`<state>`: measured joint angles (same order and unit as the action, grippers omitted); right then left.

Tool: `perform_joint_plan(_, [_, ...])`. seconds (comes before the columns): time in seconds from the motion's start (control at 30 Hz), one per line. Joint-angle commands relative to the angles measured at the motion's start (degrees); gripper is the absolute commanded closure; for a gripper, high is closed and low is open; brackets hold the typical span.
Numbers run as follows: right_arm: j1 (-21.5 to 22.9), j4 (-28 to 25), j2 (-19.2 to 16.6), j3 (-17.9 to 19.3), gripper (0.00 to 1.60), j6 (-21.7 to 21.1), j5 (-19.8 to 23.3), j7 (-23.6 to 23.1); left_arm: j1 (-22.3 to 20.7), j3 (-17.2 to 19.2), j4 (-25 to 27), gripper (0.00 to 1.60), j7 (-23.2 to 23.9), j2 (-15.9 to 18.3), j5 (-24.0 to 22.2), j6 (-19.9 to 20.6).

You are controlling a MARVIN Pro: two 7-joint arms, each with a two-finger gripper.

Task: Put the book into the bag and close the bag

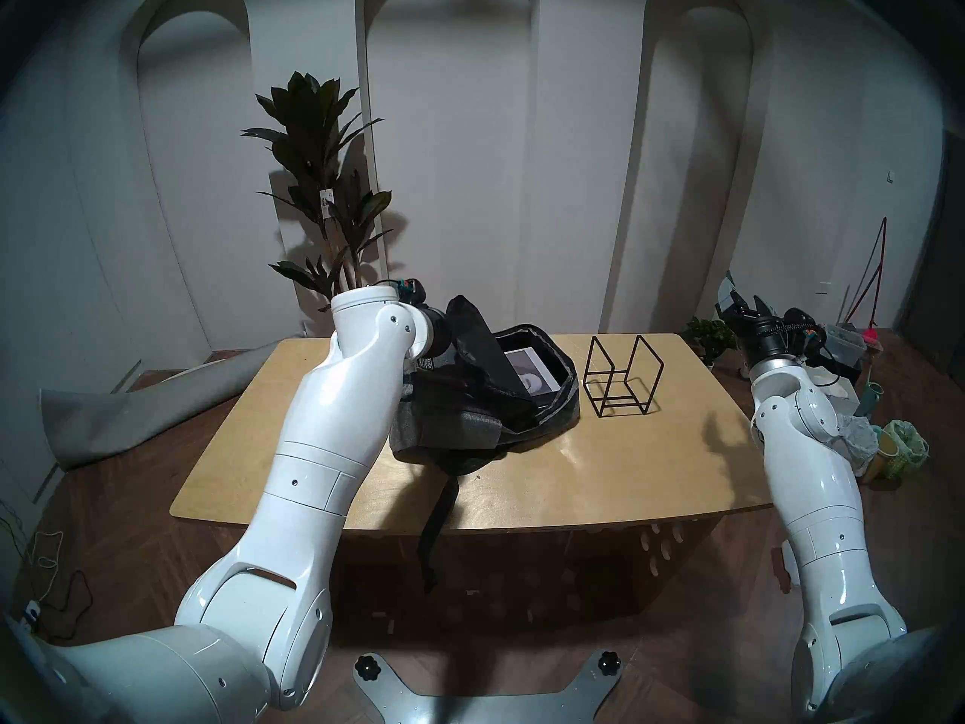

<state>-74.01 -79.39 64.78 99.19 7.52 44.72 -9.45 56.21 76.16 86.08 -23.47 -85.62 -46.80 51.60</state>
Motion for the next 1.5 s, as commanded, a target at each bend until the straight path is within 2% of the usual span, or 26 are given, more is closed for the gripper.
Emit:
perform_joint_plan(0.0, [0.4, -1.9, -0.1, 0.8, 0.00, 0.5, 0.0, 0.6, -6.8, -2.2, -2.9, 1.60, 2.3, -2.5, 0.2, -0.8])
perform_joint_plan(0.4, [-1.8, -4.2, -0.6, 2.8, 0.00, 0.3, 0.1, 2.1, -12.1, -6.8, -12.9, 1.60, 6.0, -7.0, 1.7, -4.0])
perform_joint_plan(0.83, [-4.6, -6.6, -1.0, 4.7, 0.00, 0.4, 0.0, 4.2, -18.2, -9.2, -21.9, 1.60, 10.1, -11.0, 4.7, -6.1])
perform_joint_plan(1.17, [-7.3, -6.9, -1.4, 7.2, 0.00, 0.8, 0.1, 5.4, -23.4, -12.0, -32.2, 1.60, 12.3, -14.7, 7.0, -7.9])
perform_joint_plan(1.2, [-7.6, -6.8, -1.4, 7.4, 0.00, 0.9, 0.1, 5.6, -22.5, -11.9, -31.9, 1.60, 12.2, -15.0, 7.6, -8.4])
perform_joint_plan(1.4, [-9.2, -6.6, -1.6, 9.2, 0.00, 1.1, 0.1, 6.5, -26.4, -13.3, -39.1, 1.60, 13.3, -16.7, 8.4, -9.6])
perform_joint_plan(1.47, [-9.5, -6.6, -1.6, 9.5, 0.00, 1.1, 0.1, 6.6, -26.6, -13.4, -39.8, 1.60, 13.5, -17.1, 8.6, -9.9])
